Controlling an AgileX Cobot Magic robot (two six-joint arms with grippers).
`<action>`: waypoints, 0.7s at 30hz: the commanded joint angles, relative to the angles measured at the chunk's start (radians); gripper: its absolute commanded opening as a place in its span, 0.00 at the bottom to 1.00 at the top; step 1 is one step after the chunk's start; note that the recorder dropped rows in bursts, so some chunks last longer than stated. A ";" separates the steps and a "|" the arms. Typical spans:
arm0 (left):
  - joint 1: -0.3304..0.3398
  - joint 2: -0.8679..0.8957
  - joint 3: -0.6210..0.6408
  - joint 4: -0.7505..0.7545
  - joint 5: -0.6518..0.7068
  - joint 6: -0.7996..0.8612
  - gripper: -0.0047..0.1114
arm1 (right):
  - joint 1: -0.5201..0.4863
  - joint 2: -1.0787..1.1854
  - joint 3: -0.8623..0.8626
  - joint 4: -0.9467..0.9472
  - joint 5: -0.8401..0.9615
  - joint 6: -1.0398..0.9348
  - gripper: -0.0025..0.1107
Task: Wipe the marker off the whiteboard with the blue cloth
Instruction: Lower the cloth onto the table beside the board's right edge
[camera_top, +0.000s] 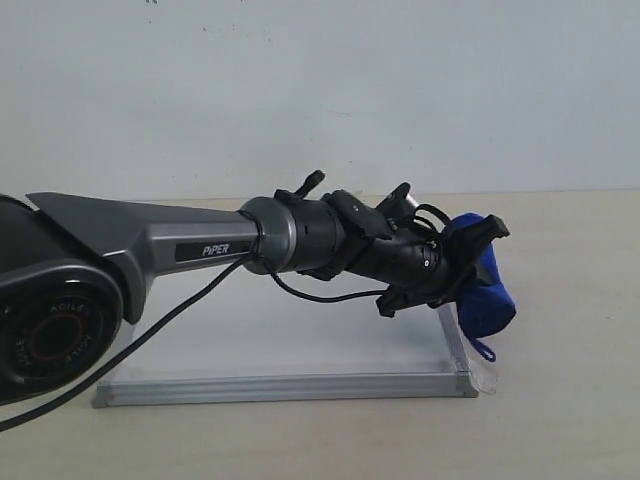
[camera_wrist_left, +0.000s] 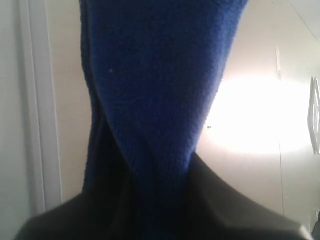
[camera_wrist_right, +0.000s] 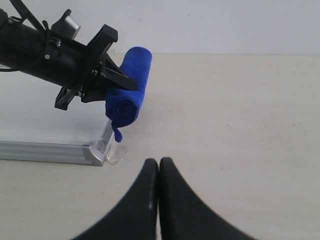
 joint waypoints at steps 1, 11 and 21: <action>0.020 -0.008 0.003 0.011 -0.009 -0.021 0.07 | -0.002 -0.004 0.000 0.000 -0.009 0.000 0.02; 0.034 -0.008 0.003 0.011 0.045 -0.026 0.07 | -0.002 -0.004 0.000 0.000 -0.009 0.000 0.02; 0.035 -0.008 0.003 0.011 0.092 -0.021 0.07 | -0.002 -0.004 0.000 0.000 -0.009 0.000 0.02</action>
